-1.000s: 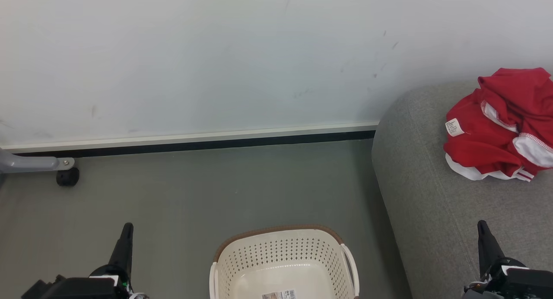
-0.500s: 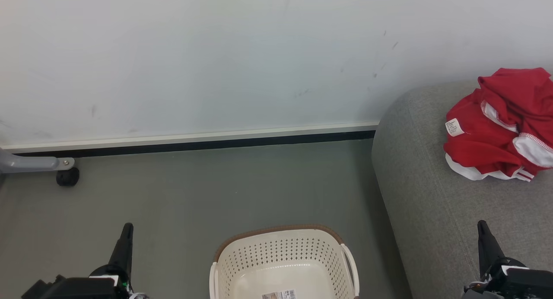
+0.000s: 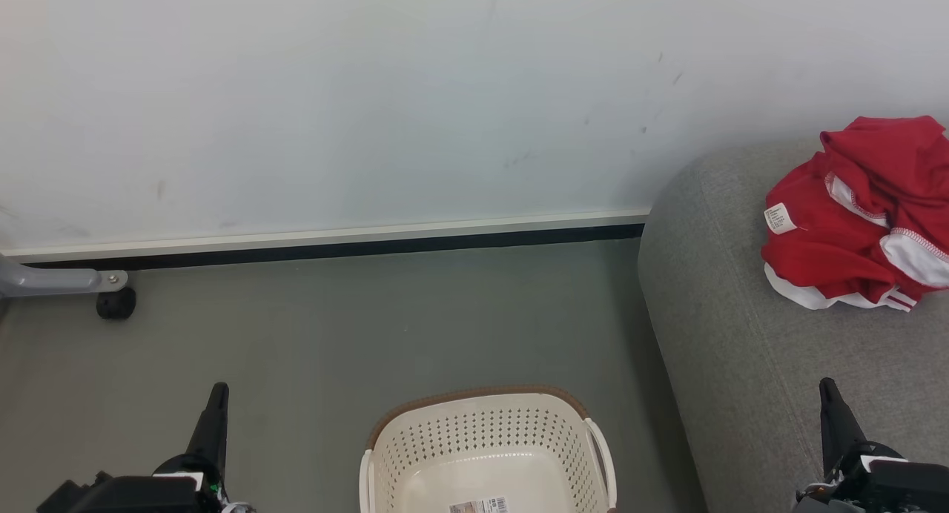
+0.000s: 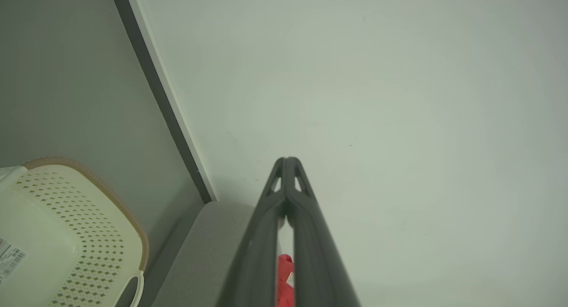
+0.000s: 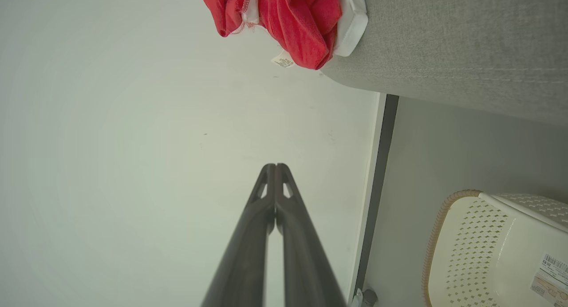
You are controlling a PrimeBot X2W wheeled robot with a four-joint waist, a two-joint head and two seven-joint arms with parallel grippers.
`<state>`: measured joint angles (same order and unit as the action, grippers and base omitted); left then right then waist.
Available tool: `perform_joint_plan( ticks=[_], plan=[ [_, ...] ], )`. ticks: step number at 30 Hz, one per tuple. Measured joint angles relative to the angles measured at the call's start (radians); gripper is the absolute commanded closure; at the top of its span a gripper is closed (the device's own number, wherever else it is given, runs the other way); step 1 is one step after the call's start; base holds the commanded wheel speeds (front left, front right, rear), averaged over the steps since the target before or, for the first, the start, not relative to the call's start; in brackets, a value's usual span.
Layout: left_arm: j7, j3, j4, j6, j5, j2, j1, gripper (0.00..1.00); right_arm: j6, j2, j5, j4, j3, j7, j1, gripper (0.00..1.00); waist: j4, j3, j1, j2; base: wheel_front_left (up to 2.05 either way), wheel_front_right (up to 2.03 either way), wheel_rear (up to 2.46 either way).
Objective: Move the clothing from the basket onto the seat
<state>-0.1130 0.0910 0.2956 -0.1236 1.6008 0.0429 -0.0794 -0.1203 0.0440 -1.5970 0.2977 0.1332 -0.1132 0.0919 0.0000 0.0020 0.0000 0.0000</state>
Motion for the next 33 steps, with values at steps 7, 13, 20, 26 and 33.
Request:
perform_joint_plan(
  ticks=[7,13,20,26,33],
  plan=[
    [0.0,0.0,0.0,0.0,0.0,0.0,0.0,1.0,0.0,0.0,0.0,0.0,0.0,0.0,0.0,1.0,0.0,0.0,0.0,0.0,0.0,0.0,0.0],
    [0.0,0.0,0.0,0.0,0.0,0.0,0.0,1.0,0.0,0.0,0.0,0.0,0.0,0.0,0.0,1.0,0.0,0.0,0.0,0.0,0.0,0.0,0.0],
    [0.0,0.0,0.0,0.0,0.0,0.0,0.0,1.0,0.0,0.0,0.0,0.0,0.0,0.0,0.0,1.0,0.0,0.0,0.0,0.0001,0.0,0.0,0.0],
    [0.0,0.0,0.0,0.0,0.0,0.0,0.0,1.0,0.0,0.0,0.0,0.0,0.0,0.0,0.0,1.0,0.0,0.0,0.0,0.0,0.0,0.0,0.0],
    [0.0,0.0,0.0,0.0,0.0,0.0,0.0,1.0,0.0,0.0,0.0,0.0,0.0,0.0,0.0,1.0,0.0,0.0,0.0,0.0,0.0,0.0,0.0]
  ],
)
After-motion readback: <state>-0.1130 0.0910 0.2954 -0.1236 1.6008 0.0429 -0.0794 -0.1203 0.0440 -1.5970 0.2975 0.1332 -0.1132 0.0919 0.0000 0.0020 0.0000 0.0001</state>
